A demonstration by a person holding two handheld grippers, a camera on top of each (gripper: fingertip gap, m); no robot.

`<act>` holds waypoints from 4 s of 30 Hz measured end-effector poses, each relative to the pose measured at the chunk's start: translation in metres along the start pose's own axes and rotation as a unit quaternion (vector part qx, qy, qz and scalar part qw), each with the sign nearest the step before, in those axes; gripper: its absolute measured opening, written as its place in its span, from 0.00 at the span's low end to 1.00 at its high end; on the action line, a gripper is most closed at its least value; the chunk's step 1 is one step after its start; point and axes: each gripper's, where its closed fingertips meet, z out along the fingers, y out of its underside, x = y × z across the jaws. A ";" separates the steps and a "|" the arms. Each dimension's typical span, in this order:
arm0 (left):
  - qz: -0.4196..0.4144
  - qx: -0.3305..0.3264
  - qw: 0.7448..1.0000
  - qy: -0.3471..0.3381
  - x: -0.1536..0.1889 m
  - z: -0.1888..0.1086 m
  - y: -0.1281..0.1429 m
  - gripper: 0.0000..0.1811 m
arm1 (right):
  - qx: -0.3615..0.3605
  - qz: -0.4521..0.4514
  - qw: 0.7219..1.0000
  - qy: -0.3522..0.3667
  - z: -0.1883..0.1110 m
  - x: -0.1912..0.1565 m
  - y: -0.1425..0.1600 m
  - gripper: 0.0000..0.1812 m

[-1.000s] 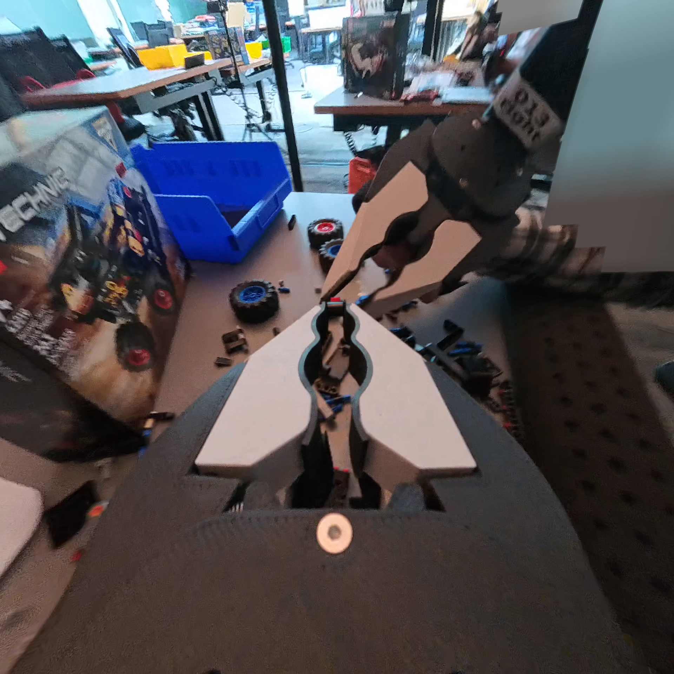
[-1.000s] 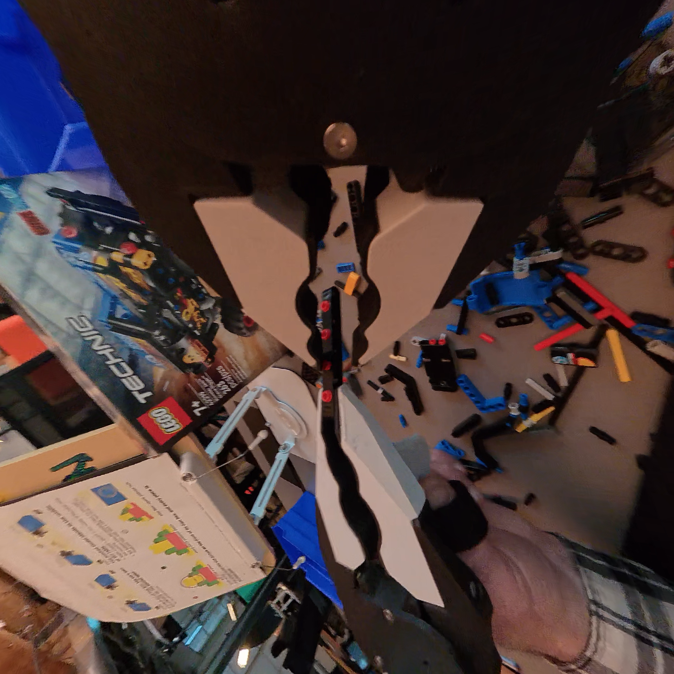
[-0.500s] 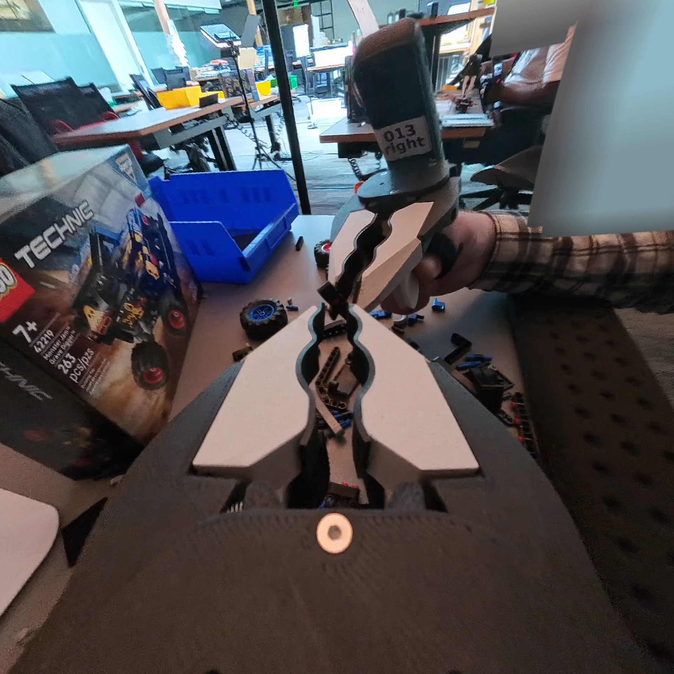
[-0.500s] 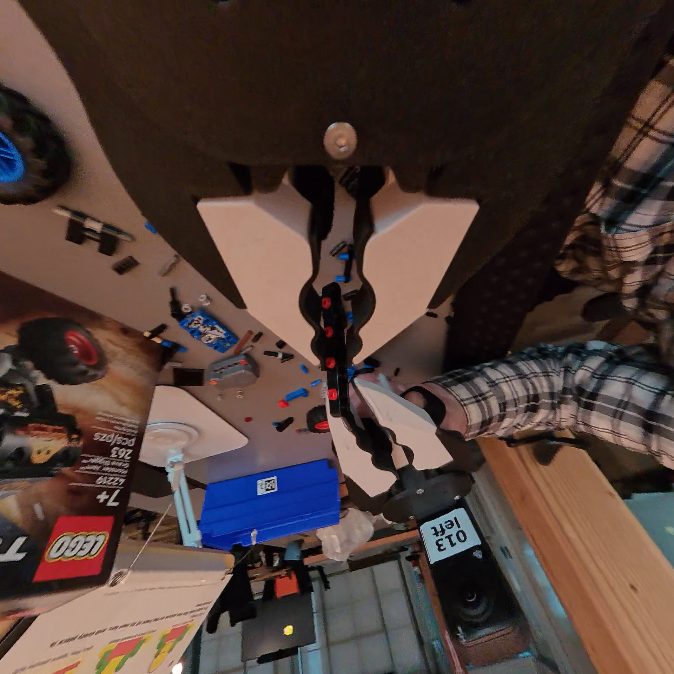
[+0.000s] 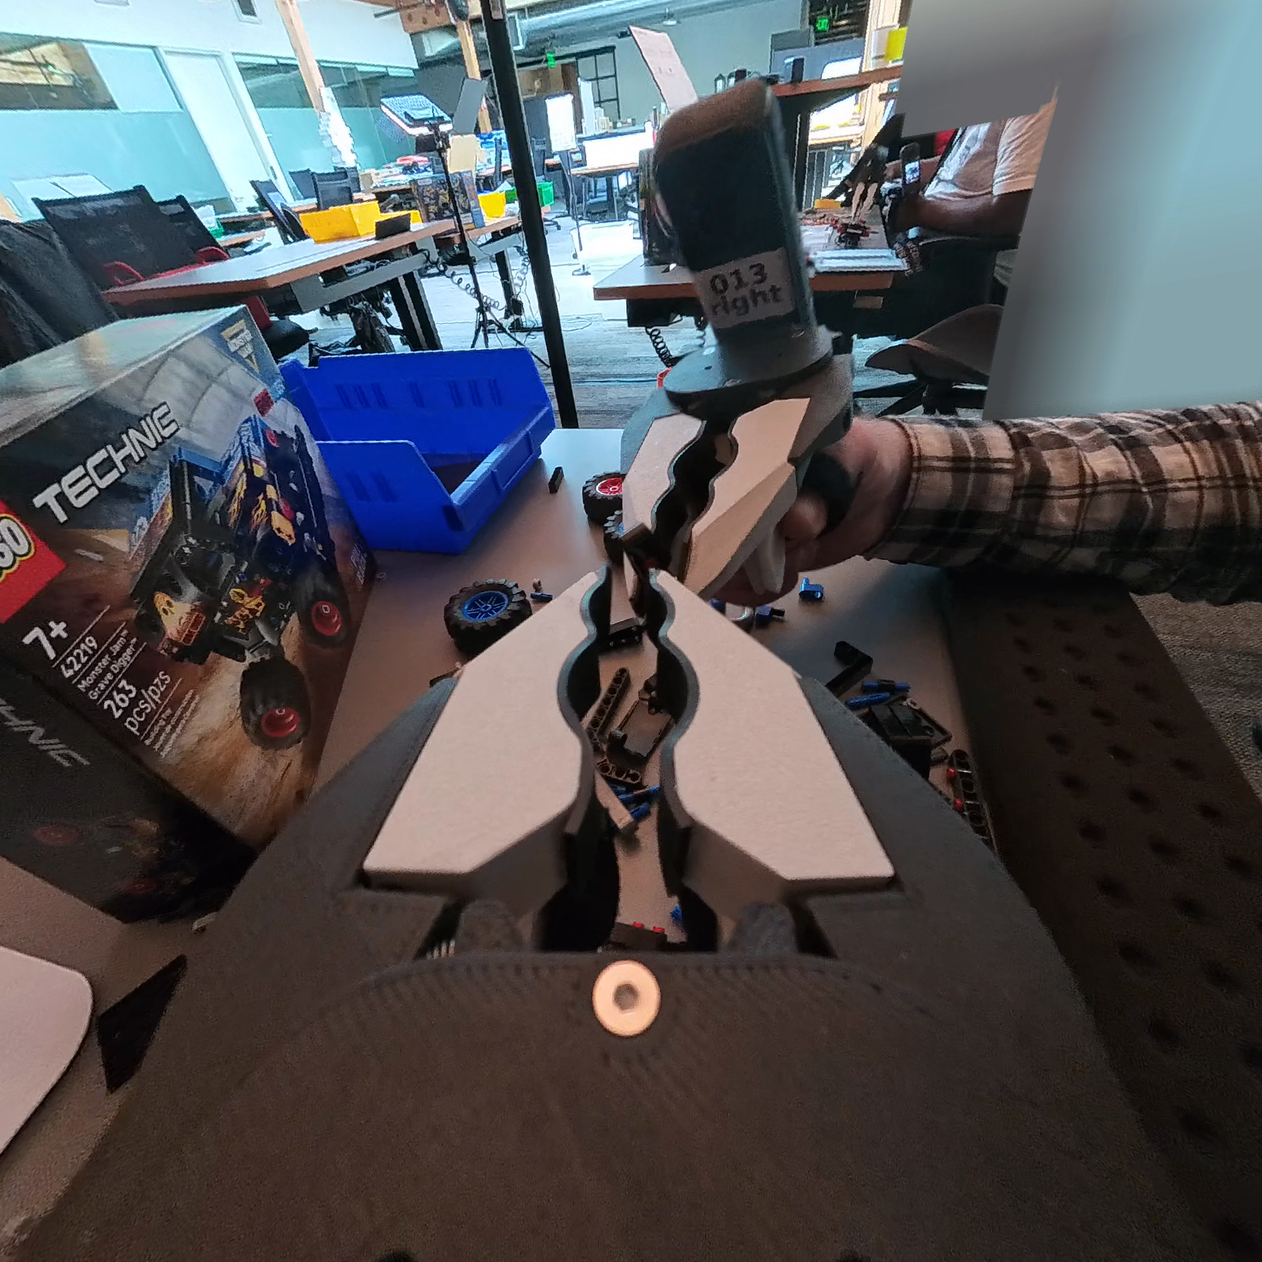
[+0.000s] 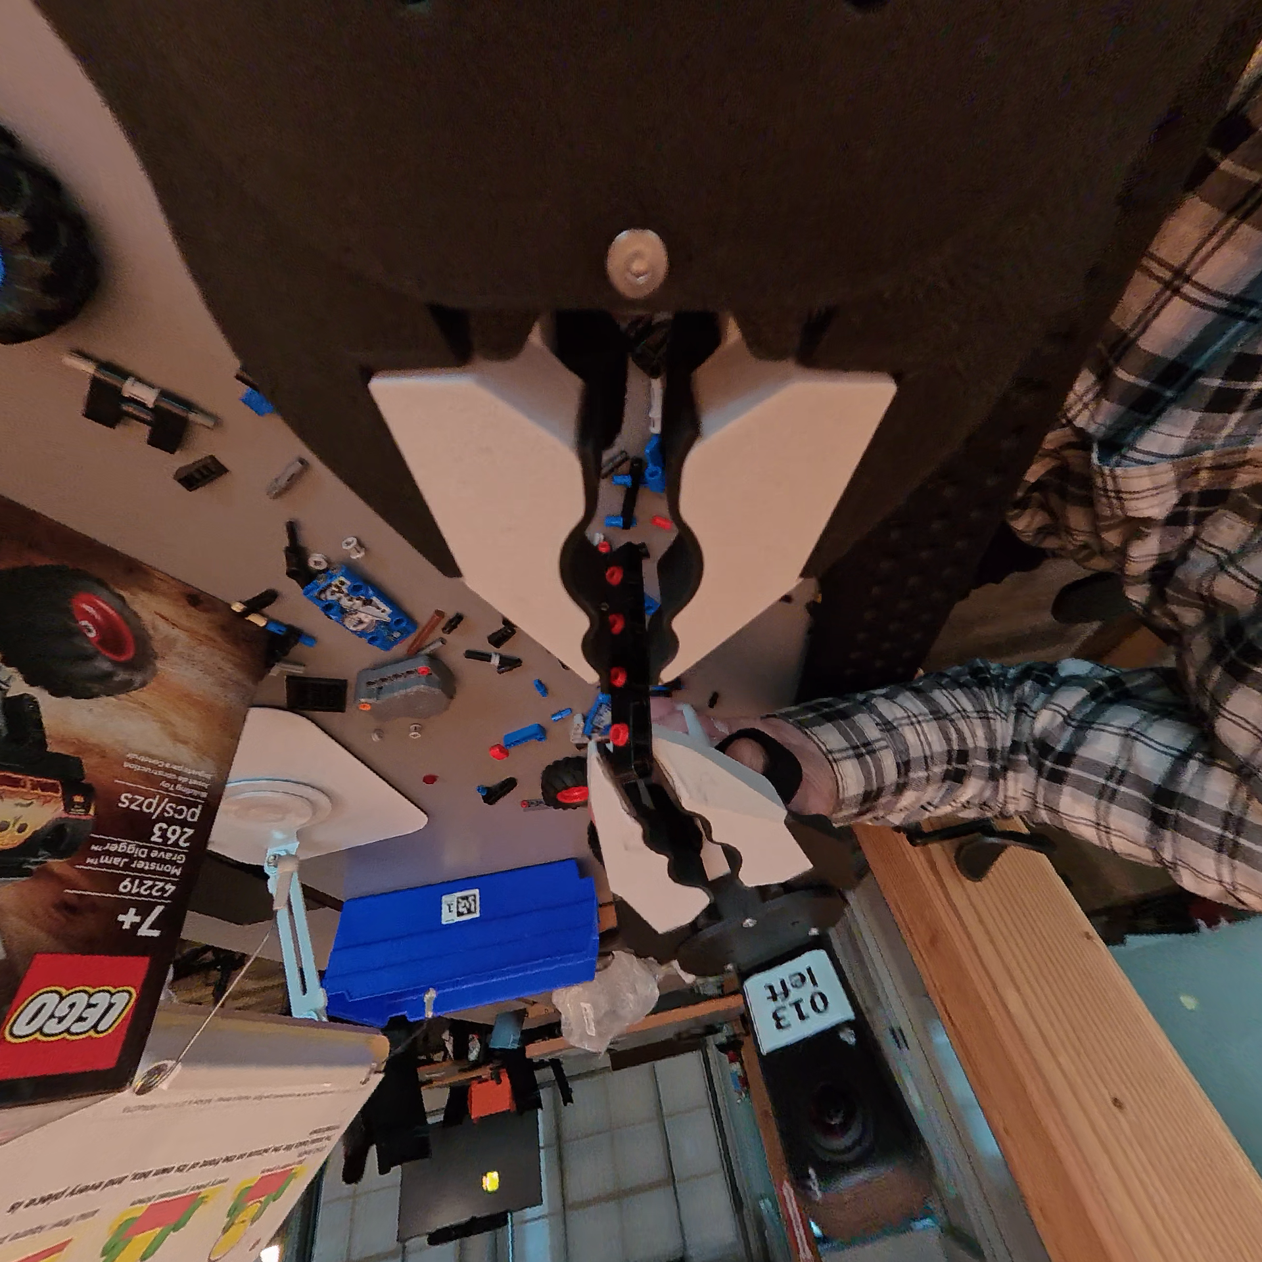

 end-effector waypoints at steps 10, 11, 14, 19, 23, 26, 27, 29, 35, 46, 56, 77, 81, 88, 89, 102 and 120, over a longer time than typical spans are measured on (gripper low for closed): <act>0.049 -0.047 0.998 0.008 0.016 0.009 0.012 0.00 | -0.098 -0.124 0.984 0.079 0.006 0.004 0.018 0.04; 0.053 -0.054 0.997 0.002 0.015 0.010 0.014 0.00 | -0.108 -0.139 0.980 0.093 0.006 0.006 0.019 0.04; 0.073 -0.071 0.995 -0.012 0.013 0.012 0.019 0.00 | -0.133 -0.173 0.968 0.124 0.005 0.011 0.023 0.04; 0.109 -0.077 0.991 -0.028 0.012 0.012 0.018 0.00 | -0.134 -0.170 0.967 0.136 0.005 0.014 0.022 0.04; 0.121 -0.082 0.989 -0.022 0.013 0.010 0.019 0.00 | -0.130 -0.156 0.971 0.129 0.007 0.012 0.023 0.04; 0.129 -0.088 0.987 -0.030 0.012 0.011 0.021 0.00 | -0.135 -0.160 0.968 0.137 0.007 0.014 0.024 0.04; 0.136 -0.093 0.986 -0.037 0.011 0.012 0.022 0.00 | -0.138 -0.163 0.967 0.141 0.007 0.015 0.025 0.04; 0.141 -0.101 0.984 -0.050 0.009 0.013 0.024 0.00 | -0.146 -0.168 0.963 0.153 0.007 0.018 0.026 0.04; 0.183 -0.112 0.970 -0.113 0.000 0.017 0.024 0.00 | -0.151 -0.184 0.949 0.208 0.004 0.029 0.023 0.03; 0.248 -0.147 0.928 -0.234 -0.018 0.030 0.023 0.00 | -0.160 -0.186 0.917 0.314 -0.005 0.052 0.019 0.03; 0.175 -0.140 0.944 -0.244 -0.051 0.033 0.020 0.00 | -0.212 -0.313 0.916 0.133 0.073 -0.036 0.056 0.00; 0.139 -0.172 0.961 -0.164 -0.051 0.022 0.051 0.00 | -0.161 -0.255 0.943 0.142 0.018 -0.010 0.029 0.00; 0.188 -0.184 0.950 -0.170 -0.041 0.016 0.047 0.00 | -0.132 -0.269 0.943 0.142 0.007 -0.022 0.025 0.00; 0.227 -0.210 0.922 -0.233 0.004 -0.011 0.055 0.02 | -0.147 -0.294 0.927 0.184 -0.027 -0.027 0.058 0.00; 0.234 -0.213 0.914 -0.253 0.011 -0.017 0.059 0.02 | -0.147 -0.302 0.922 0.192 -0.033 -0.029 0.061 0.00; 0.307 -0.228 0.788 -0.482 0.041 -0.084 0.061 0.00 | -0.131 -0.372 0.883 0.253 -0.074 -0.080 0.073 0.00; 0.318 -0.224 0.805 -0.448 0.048 -0.067 0.064 0.00 | -0.181 -0.268 0.910 0.260 -0.116 -0.089 0.117 0.19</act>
